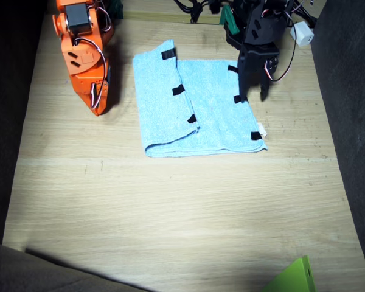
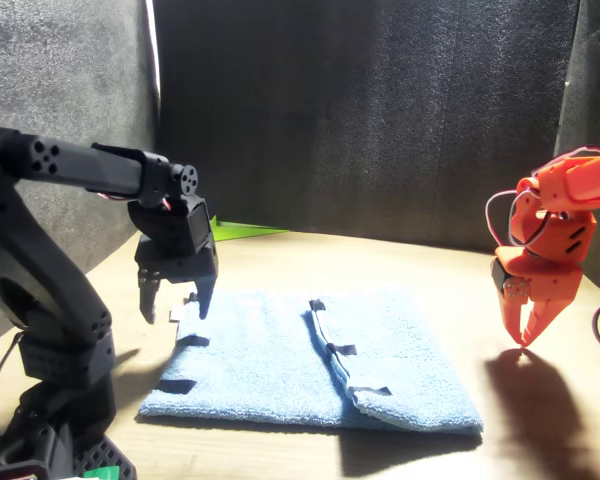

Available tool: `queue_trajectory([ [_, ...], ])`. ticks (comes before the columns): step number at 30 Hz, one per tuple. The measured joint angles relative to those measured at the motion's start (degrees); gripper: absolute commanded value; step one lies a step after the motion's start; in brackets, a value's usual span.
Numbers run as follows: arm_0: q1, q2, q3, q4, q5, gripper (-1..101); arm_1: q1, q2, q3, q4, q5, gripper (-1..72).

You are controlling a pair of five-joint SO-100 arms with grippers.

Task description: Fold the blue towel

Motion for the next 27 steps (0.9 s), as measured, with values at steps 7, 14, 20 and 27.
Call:
queue_trajectory([
  [7,-0.62,-1.41,-1.58,-0.88,-3.16,33,-1.49,3.60,1.32,0.88,-0.44,0.0],
  [14,0.35,-7.91,-4.13,-2.29,-7.03,27,-5.54,3.78,3.87,0.09,-2.11,0.0],
  [20,2.72,-12.04,-5.71,-1.05,-7.12,12,-6.59,5.98,5.19,0.18,-3.08,0.0],
  [27,2.99,-20.57,-14.06,5.54,-6.77,2,-7.56,7.21,5.36,0.88,-3.60,0.0],
])
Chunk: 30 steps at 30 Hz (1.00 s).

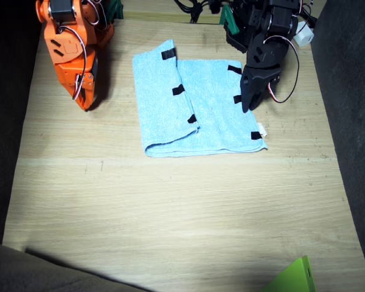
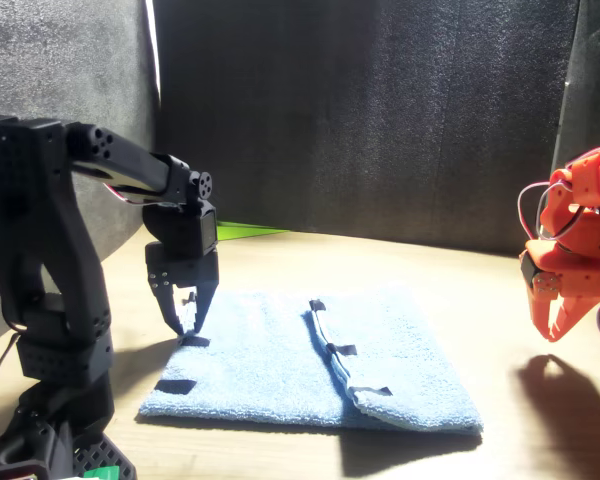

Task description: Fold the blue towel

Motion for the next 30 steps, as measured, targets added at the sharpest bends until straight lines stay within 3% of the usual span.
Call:
queue_trajectory([
  [8,-0.53,5.71,5.10,-4.66,1.67,1,-3.25,1.76,0.97,-0.09,-1.32,0.0],
  [10,-1.32,8.26,6.94,-5.98,2.02,21,-2.64,1.76,0.97,-0.09,-1.32,0.0],
  [12,-2.99,11.43,8.96,-5.45,2.37,30,-2.02,1.32,0.97,-0.18,-1.32,0.0],
  [17,-7.03,24.08,17.67,-10.63,3.78,16,-1.67,1.23,0.97,-0.18,-1.32,0.0],
  [20,-6.94,22.85,18.19,-11.78,4.48,17,-1.58,1.32,0.97,-0.18,-1.32,0.0],
  [22,-5.54,19.42,16.08,-10.99,4.57,22,-1.85,1.32,0.97,-0.18,-1.32,0.0],
  [25,-3.52,17.49,14.94,-9.93,4.57,41,-1.76,1.14,0.97,-0.44,-1.32,0.0],
  [30,1.23,15.03,13.71,-9.05,4.31,43,-1.85,1.14,0.97,-0.70,-1.32,0.0],
])
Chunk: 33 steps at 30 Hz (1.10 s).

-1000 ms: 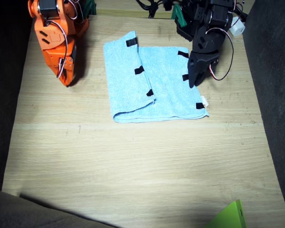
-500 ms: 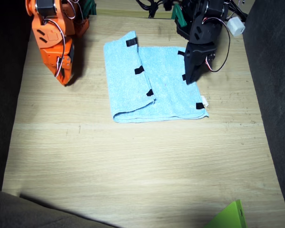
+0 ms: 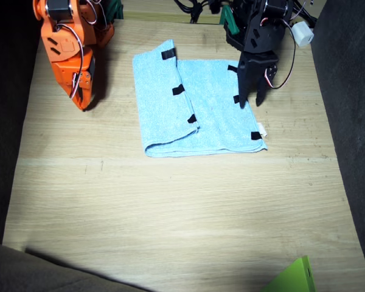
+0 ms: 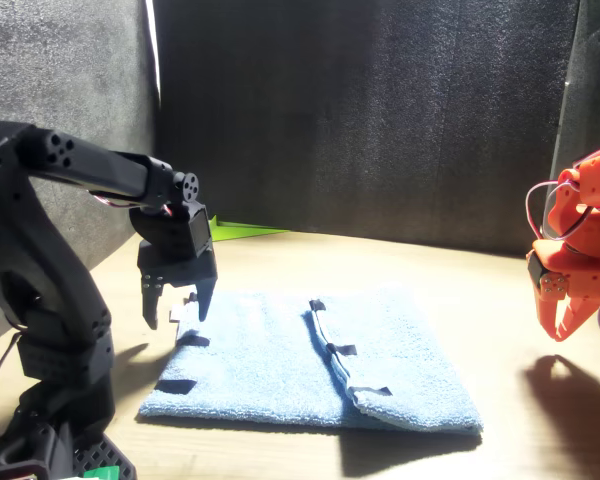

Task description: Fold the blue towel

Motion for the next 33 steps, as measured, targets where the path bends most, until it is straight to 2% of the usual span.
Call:
queue_trajectory([
  [10,-1.67,-6.86,-6.15,2.72,1.23,37,0.00,-0.44,-0.26,0.00,0.00,0.0],
  [18,-3.25,-10.55,-11.87,3.34,1.41,37,-0.26,-1.58,-0.26,0.18,0.00,0.0],
  [25,-4.48,-12.92,-15.73,2.72,-0.88,22,-1.58,2.02,-0.26,3.34,-1.93,0.0],
  [33,-2.64,-18.11,-20.30,2.72,-4.57,26,-5.27,8.09,-0.26,6.77,-3.69,0.0],
])
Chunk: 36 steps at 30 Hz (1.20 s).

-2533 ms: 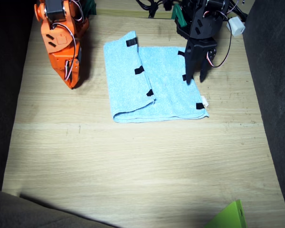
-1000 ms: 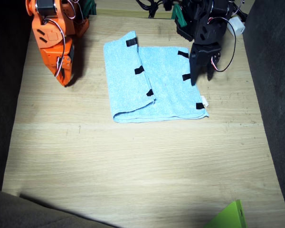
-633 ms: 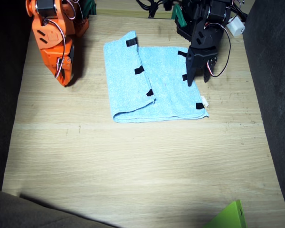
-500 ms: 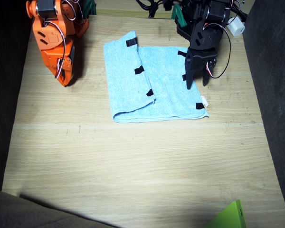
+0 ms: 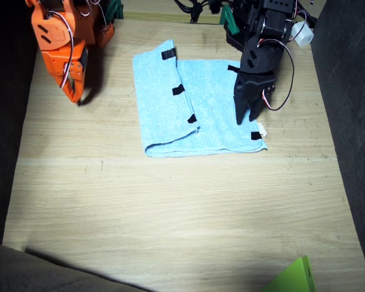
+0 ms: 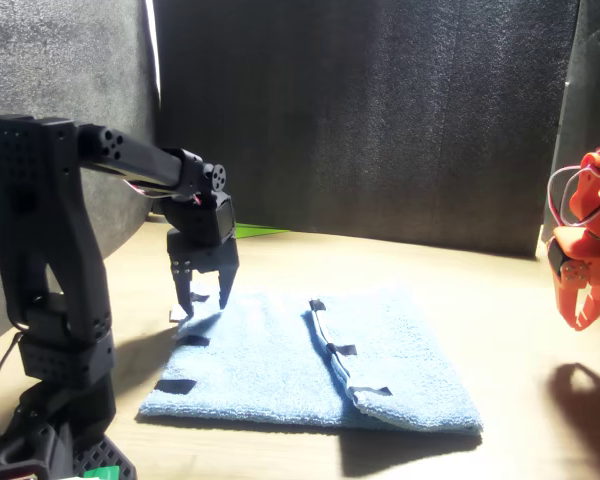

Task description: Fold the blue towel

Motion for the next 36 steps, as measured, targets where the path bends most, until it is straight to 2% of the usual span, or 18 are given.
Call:
queue_trajectory([
  [14,0.26,0.00,0.97,2.29,-0.35,28,-2.11,4.04,0.00,2.90,-0.88,0.0],
  [21,0.26,2.81,5.80,3.08,0.97,25,-3.43,7.73,0.00,4.66,-1.23,0.0],
  [31,-5.89,27.16,27.07,-8.00,2.72,28,-4.13,3.96,0.09,2.29,-0.44,0.0],
  [35,-10.63,36.30,32.43,-10.46,2.72,23,-2.46,2.29,0.09,0.44,0.70,0.0],
  [36,-11.34,37.00,32.70,-10.63,2.90,17,-2.29,1.76,0.09,0.26,0.88,0.0],
])
